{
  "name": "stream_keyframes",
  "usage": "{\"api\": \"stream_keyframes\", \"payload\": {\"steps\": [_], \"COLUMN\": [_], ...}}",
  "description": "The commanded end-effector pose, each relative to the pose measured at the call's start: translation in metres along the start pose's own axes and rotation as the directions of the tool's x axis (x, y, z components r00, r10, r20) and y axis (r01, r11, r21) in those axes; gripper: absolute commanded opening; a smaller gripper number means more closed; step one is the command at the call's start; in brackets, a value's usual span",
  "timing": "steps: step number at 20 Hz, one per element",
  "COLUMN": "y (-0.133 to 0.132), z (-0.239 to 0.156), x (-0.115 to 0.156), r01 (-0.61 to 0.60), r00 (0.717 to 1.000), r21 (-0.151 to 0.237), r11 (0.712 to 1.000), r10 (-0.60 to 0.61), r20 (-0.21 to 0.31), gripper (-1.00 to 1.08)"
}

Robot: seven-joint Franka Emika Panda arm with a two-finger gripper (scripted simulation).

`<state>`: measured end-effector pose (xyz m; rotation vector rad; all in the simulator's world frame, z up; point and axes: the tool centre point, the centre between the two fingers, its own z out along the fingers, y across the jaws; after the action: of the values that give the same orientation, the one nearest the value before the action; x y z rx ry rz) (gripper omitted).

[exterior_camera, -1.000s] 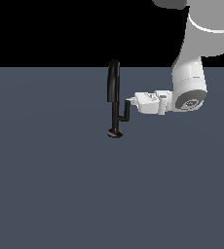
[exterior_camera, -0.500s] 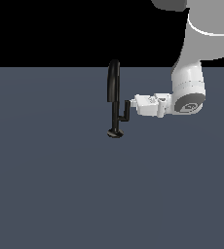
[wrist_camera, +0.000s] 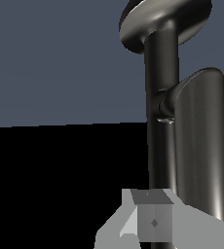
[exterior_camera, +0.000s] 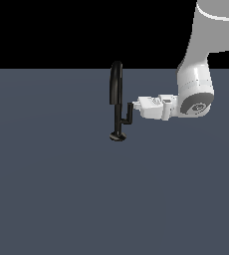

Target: Turn on the faucet by rotating a designated handle.

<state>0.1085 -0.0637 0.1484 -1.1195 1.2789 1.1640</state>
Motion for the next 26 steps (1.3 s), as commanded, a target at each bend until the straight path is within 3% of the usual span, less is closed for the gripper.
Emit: {"api": "stream_keyframes", "payload": {"steps": [1,14,26], "y": [0.005,0.025,0.061], "z": [0.0,0.0,0.0], "x": [-0.002,-0.01,0.005], "r01": [0.0,0.005,0.002], "r00": [1.0,1.0,1.0], "r21": [0.0,0.005,0.002], "r11": [1.0,1.0,1.0], "r10": [0.0,-0.005,-0.002], "r20": [0.0,-0.002,0.0], "gripper": [-1.0,-1.0,-1.0]}}
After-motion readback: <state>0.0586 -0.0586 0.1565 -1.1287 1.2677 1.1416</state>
